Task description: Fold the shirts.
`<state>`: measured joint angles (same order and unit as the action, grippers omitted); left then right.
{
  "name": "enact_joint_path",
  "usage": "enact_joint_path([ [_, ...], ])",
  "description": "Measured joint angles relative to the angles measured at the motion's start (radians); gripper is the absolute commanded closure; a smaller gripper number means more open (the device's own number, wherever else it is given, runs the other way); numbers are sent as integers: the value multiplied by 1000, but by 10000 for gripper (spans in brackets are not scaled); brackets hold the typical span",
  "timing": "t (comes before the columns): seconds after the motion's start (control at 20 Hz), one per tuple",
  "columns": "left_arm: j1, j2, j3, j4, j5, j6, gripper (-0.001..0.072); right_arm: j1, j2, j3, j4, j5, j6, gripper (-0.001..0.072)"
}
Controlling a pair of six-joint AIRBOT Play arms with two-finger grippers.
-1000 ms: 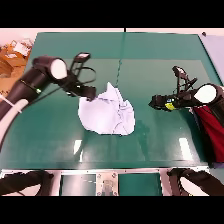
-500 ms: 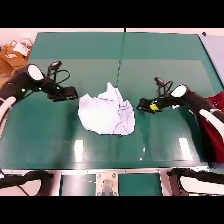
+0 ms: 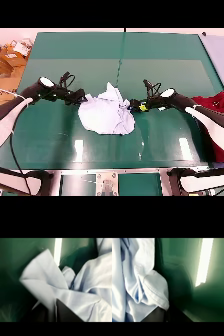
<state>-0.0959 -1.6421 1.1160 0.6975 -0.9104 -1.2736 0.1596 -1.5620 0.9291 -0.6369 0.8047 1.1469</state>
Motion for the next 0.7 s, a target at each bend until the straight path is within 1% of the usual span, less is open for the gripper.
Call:
enact_joint_path([
  [0.2,8,-5,10,-26,0,26,682,-59,-3,36,-10,3,-24,693],
  [0.35,35,48,36,27,-19,-8,683,-159,-3,79,-45,59,-28,694],
  [0.5,79,164,83,81,-31,-49,682,-279,3,143,-54,151,-29,694],
  [0.7,109,371,203,95,-20,-55,682,-383,89,243,33,301,-29,694],
])
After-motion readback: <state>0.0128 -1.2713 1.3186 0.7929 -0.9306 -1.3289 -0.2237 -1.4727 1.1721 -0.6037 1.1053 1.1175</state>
